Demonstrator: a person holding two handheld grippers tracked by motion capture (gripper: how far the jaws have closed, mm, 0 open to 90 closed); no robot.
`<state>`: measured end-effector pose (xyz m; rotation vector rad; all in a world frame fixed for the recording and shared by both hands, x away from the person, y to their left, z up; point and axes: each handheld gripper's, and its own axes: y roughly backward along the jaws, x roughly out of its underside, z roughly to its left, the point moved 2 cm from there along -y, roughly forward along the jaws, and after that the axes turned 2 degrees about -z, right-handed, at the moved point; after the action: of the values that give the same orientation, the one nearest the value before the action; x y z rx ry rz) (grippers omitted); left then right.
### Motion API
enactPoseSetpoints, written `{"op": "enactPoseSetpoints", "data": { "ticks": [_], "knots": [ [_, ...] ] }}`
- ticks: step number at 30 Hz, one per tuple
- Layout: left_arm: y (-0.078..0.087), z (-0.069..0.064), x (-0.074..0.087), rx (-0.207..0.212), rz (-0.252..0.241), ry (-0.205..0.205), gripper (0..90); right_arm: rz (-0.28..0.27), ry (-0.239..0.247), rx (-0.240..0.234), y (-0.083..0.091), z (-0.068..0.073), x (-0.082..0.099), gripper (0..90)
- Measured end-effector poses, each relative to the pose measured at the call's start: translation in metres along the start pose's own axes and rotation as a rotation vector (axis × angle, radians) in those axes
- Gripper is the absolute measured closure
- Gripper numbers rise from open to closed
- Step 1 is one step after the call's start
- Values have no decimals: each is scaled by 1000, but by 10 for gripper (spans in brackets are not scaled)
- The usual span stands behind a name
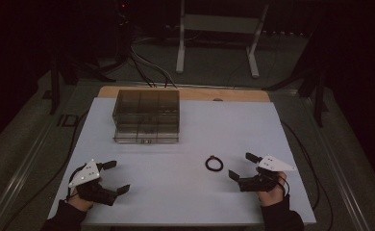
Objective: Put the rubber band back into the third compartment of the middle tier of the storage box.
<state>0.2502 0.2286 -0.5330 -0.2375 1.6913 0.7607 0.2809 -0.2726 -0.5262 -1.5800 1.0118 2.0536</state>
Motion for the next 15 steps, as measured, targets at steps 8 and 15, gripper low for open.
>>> {"op": "enactPoseSetpoints", "data": {
  "ticks": [8,15],
  "knots": [
    [2,0,-1,1,-19,4,2,-5,-19,24,-8,-6,-15,0],
    [3,0,-2,5,-30,6,2,9,-10,22,-19,-6,-27,0]
  ]
}}
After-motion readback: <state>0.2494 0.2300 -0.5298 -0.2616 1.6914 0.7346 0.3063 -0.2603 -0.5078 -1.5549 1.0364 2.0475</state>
